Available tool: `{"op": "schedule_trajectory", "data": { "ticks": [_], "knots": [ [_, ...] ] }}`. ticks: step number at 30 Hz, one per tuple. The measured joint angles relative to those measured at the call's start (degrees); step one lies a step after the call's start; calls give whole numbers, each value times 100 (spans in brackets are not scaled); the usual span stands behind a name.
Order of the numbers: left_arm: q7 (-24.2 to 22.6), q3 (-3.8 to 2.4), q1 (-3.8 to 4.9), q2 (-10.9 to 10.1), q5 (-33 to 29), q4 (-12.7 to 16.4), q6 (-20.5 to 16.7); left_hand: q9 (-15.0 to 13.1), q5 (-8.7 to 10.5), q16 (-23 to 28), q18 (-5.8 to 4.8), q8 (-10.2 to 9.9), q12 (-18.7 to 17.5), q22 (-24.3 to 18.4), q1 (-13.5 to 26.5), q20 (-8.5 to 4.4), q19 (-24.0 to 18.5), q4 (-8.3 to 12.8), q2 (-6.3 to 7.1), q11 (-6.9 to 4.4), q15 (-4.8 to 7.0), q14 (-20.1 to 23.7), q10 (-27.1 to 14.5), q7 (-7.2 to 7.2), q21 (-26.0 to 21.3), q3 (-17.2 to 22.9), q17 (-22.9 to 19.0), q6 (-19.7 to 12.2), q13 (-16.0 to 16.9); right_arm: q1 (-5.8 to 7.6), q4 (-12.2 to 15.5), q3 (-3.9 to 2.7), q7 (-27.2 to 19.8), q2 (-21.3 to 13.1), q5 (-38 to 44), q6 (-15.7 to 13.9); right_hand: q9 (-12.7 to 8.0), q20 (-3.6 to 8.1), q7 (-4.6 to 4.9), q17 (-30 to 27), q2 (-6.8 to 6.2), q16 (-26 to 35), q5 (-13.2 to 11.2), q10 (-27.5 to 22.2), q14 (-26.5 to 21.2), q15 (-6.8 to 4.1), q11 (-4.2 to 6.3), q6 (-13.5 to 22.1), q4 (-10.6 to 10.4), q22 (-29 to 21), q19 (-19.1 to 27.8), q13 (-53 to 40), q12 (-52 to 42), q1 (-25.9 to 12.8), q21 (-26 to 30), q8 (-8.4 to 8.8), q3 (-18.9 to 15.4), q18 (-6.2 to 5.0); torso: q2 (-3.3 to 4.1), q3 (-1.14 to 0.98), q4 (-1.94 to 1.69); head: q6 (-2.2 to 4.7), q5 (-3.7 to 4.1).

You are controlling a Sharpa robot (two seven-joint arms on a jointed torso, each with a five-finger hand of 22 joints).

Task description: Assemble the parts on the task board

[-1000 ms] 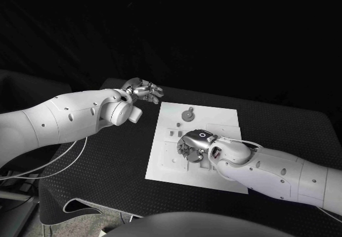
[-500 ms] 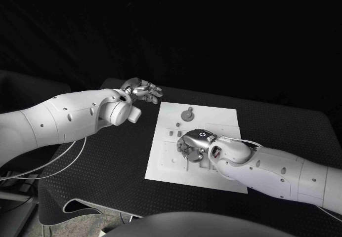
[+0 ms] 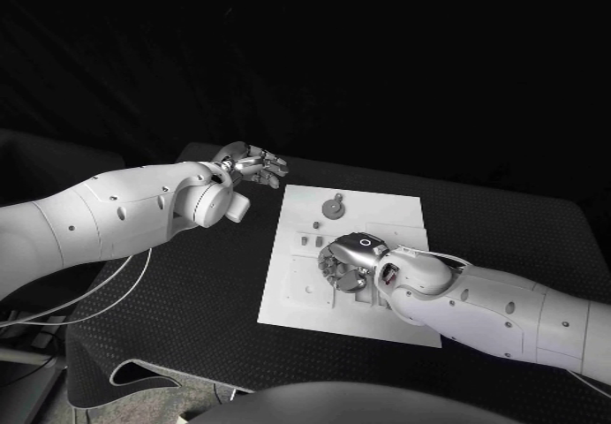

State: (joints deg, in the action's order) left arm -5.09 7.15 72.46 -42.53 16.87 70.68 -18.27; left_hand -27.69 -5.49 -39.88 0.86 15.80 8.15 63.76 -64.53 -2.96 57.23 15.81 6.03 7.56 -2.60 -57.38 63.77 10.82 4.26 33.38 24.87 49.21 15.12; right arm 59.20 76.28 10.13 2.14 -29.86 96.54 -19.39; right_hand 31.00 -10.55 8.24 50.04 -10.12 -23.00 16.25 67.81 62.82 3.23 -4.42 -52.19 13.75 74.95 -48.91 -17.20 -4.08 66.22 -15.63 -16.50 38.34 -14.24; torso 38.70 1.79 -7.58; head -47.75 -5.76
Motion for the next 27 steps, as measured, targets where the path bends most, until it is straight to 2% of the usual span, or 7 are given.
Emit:
{"op": "schedule_trajectory", "data": {
  "ticks": [2,3,6,13,17,21,27],
  "knots": [
    [1,0,0,-6,0,-2,0,0,0,0,0,0,0,0,0,0,0,0,0,0,0,0,0,0,0,0,4,0,0,-2,16,2,3,-15,-3,-25,0,-9,-1,0,0,0,0,-61,0,0,-41,23,0,0,9,45,16,0,0,0,0,0,-1,0,-1,7,7],
    [1,0,0,-9,0,-2,0,0,0,0,0,0,0,0,0,0,0,0,0,0,0,0,0,0,0,0,6,0,0,-2,25,3,4,-24,-4,-42,0,-9,-1,4,0,0,0,-319,0,0,-273,39,0,0,9,76,14,0,0,0,0,0,-1,0,-1,9,12],
    [3,0,1,-20,0,-5,1,0,0,0,0,0,0,0,0,0,0,0,0,0,0,0,0,0,0,0,6,0,0,13,40,5,23,-54,-5,-92,0,-10,-1,7,-23,0,0,-448,-18,17,-389,39,15,0,9,110,-11,23,0,22,-15,0,-1,0,-1,25,26],
    [6,1,1,-27,0,-8,2,0,0,0,0,0,0,1,0,0,0,0,0,0,0,0,0,-1,0,0,12,-1,0,113,122,6,119,-203,1,-168,0,-10,26,16,-45,0,0,-456,-20,20,-398,66,16,-1,9,53,-11,46,0,21,-15,0,0,0,-1,63,60],
    [7,2,1,-32,0,-14,3,0,0,0,0,0,0,-4,0,0,0,0,0,0,0,0,0,-16,0,0,18,-15,0,204,264,-53,136,-332,-5,-249,0,-9,37,32,-45,0,0,-450,-16,16,-391,78,16,-1,9,26,-50,46,0,30,-15,0,0,0,1,94,84],
    [7,2,1,-38,0,-16,4,-1,0,0,0,0,0,-4,0,0,0,0,0,0,0,0,0,-15,0,0,18,-16,0,331,458,-195,131,-513,-73,-342,-63,1,52,60,-71,-85,-1,-246,99,-97,-273,338,16,-1,-109,-52,-172,125,-25,166,-15,0,0,-3,3,145,126],
    [-4,3,0,-81,0,-9,6,-1,0,22,0,24,0,-4,0,0,0,0,0,-1,0,0,0,-15,0,0,30,-16,0,629,589,-387,99,-835,-214,-353,-75,104,52,119,-66,-216,-1,-176,320,-215,-244,338,-17,-2,-352,-97,-206,129,-144,166,-49,0,1,-4,7,228,194]
  ]
}}
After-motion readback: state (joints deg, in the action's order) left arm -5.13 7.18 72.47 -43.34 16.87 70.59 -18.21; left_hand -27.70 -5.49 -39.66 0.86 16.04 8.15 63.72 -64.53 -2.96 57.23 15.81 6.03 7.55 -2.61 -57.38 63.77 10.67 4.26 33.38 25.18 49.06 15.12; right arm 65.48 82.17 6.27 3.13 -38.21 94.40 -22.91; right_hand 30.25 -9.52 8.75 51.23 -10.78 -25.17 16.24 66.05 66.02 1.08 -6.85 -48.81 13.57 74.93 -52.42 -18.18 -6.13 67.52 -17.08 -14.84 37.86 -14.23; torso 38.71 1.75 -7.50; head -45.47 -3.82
